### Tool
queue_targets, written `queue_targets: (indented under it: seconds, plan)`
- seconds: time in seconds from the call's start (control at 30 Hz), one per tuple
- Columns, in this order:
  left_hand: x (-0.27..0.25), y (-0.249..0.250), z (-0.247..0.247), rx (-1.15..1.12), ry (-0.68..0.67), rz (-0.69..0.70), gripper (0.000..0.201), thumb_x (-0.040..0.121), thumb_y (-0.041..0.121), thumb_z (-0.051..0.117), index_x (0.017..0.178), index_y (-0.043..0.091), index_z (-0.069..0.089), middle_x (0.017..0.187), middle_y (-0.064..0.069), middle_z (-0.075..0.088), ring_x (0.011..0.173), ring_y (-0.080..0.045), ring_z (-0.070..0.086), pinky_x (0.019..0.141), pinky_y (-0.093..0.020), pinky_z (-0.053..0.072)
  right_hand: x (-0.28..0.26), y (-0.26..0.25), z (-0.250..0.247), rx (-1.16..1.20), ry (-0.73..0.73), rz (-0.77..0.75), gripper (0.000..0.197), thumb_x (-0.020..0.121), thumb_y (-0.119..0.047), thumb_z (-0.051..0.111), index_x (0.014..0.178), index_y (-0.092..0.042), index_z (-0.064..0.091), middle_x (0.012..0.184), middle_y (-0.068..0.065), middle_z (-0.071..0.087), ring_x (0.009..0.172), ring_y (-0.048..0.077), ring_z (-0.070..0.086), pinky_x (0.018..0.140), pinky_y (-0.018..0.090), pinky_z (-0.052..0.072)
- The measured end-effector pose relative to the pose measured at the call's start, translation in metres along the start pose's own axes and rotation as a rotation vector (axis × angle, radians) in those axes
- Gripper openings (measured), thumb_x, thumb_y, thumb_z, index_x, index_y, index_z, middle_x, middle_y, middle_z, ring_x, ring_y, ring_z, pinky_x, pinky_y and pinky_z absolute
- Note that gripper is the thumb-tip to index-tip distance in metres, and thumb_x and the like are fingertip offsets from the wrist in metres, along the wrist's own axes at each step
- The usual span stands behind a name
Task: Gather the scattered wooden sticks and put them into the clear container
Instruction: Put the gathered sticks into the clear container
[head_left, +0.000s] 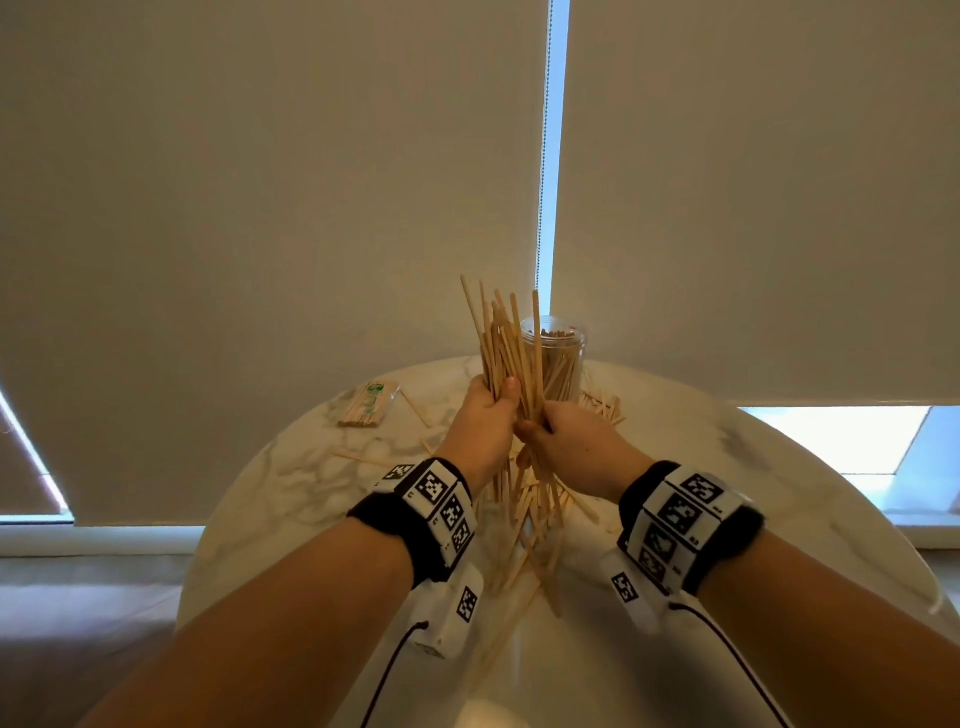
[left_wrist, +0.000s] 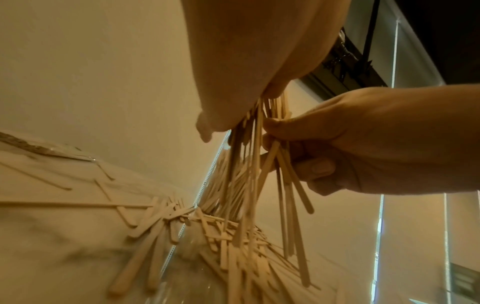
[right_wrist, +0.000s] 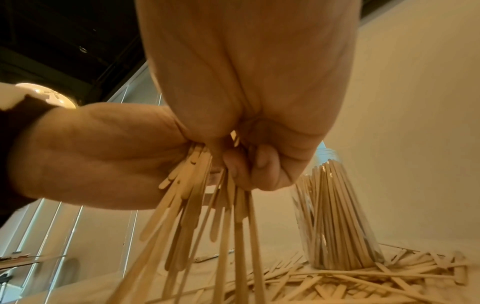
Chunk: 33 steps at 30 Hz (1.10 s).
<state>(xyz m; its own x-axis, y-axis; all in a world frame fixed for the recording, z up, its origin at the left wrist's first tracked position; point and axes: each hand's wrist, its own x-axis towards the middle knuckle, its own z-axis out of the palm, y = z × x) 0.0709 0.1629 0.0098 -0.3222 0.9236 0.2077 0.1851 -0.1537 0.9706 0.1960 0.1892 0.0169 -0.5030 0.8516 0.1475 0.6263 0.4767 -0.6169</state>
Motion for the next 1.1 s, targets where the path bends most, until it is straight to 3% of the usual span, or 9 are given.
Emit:
queue_targets:
  seconds: [0.1, 0.2, 0.3, 0.43, 0.63, 0.77, 0.87, 0.97, 1.1]
  plan:
    - [0.004, -0.007, 0.001, -0.046, 0.018, -0.004, 0.030, 0.105, 0.034, 0.041, 0.128, 0.015, 0.042, 0.115, -0.002, 0.064, 0.103, -0.016, 0.064, 0.086, -0.032, 0.052, 0.005, 0.003, 0.004, 0.013, -0.003, -0.012, 0.027, 0.103, -0.038, 0.046, 0.089, -0.023, 0.062, 0.079, -0.005, 0.072, 0.070, 0.010, 0.068, 0.067, 0.027, 0.053]
    - [0.011, -0.016, 0.002, -0.140, 0.009, -0.022, 0.041, 0.103, 0.037, 0.045, 0.137, 0.019, 0.034, 0.118, 0.001, 0.064, 0.106, -0.018, 0.066, 0.093, -0.041, 0.054, 0.009, 0.003, 0.007, -0.094, 0.018, -0.055, 0.023, 0.104, -0.036, 0.044, 0.089, -0.026, 0.058, 0.076, -0.007, 0.066, 0.066, 0.009, 0.062, 0.057, 0.022, 0.042]
    - [0.018, -0.022, -0.002, -0.195, -0.085, -0.059, 0.038, 0.095, 0.045, 0.058, 0.123, 0.018, 0.058, 0.107, -0.004, 0.073, 0.099, -0.021, 0.071, 0.089, -0.046, 0.057, 0.015, 0.002, 0.008, -0.257, 0.035, -0.074, 0.019, 0.104, -0.031, 0.043, 0.094, -0.023, 0.058, 0.071, -0.007, 0.058, 0.062, 0.010, 0.055, 0.052, 0.021, 0.036]
    - [0.029, -0.025, -0.008, -0.260, -0.118, -0.061, 0.027, 0.092, 0.032, 0.068, 0.106, 0.009, 0.069, 0.099, -0.012, 0.075, 0.095, -0.029, 0.072, 0.085, -0.046, 0.058, 0.024, 0.001, 0.010, -0.256, 0.083, -0.082, 0.026, 0.102, -0.029, 0.046, 0.088, -0.016, 0.062, 0.069, -0.003, 0.058, 0.061, 0.012, 0.055, 0.051, 0.021, 0.036]
    - [0.048, -0.038, -0.002, -0.382, 0.024, -0.196, 0.040, 0.088, 0.042, 0.070, 0.116, 0.014, 0.063, 0.103, -0.009, 0.072, 0.092, -0.027, 0.071, 0.075, -0.044, 0.060, 0.034, 0.008, 0.019, -0.098, 0.026, -0.068, 0.025, 0.101, -0.027, 0.050, 0.084, -0.015, 0.065, 0.072, 0.001, 0.068, 0.065, 0.016, 0.066, 0.063, 0.031, 0.054]
    - [0.053, -0.036, -0.005, -0.448, 0.012, -0.117, 0.025, 0.099, 0.030, 0.057, 0.079, 0.020, 0.069, 0.079, -0.005, 0.071, 0.090, -0.030, 0.072, 0.079, -0.047, 0.057, 0.033, 0.013, 0.015, -0.101, -0.005, -0.037, 0.029, 0.100, -0.023, 0.054, 0.072, -0.025, 0.062, 0.067, -0.001, 0.068, 0.060, 0.012, 0.066, 0.058, 0.024, 0.050]
    - [0.058, -0.034, -0.005, -0.453, 0.088, -0.023, 0.022, 0.098, 0.029, 0.060, 0.081, 0.016, 0.061, 0.064, -0.002, 0.060, 0.073, -0.026, 0.067, 0.083, -0.049, 0.058, 0.031, 0.016, 0.011, -0.113, 0.008, -0.012, 0.022, 0.095, -0.028, 0.063, 0.074, -0.029, 0.068, 0.065, -0.009, 0.065, 0.061, 0.003, 0.059, 0.058, 0.018, 0.041]
    - [0.064, -0.029, -0.006, -0.487, 0.148, 0.035, 0.021, 0.097, 0.029, 0.062, 0.083, 0.014, 0.058, 0.060, -0.001, 0.054, 0.051, -0.015, 0.055, 0.065, -0.040, 0.056, 0.031, 0.017, 0.007, -0.120, 0.006, 0.013, 0.018, 0.090, -0.034, 0.070, 0.074, -0.027, 0.074, 0.071, -0.011, 0.067, 0.071, 0.003, 0.061, 0.069, 0.025, 0.050]
    - [0.071, -0.021, -0.010, -0.531, 0.208, 0.089, 0.020, 0.097, 0.032, 0.060, 0.085, 0.016, 0.057, 0.060, 0.001, 0.053, 0.051, -0.013, 0.052, 0.056, -0.032, 0.049, 0.030, 0.024, 0.006, -0.172, -0.060, 0.110, 0.013, 0.089, -0.030, 0.072, 0.077, -0.026, 0.076, 0.075, -0.009, 0.070, 0.075, 0.006, 0.065, 0.077, 0.031, 0.057]
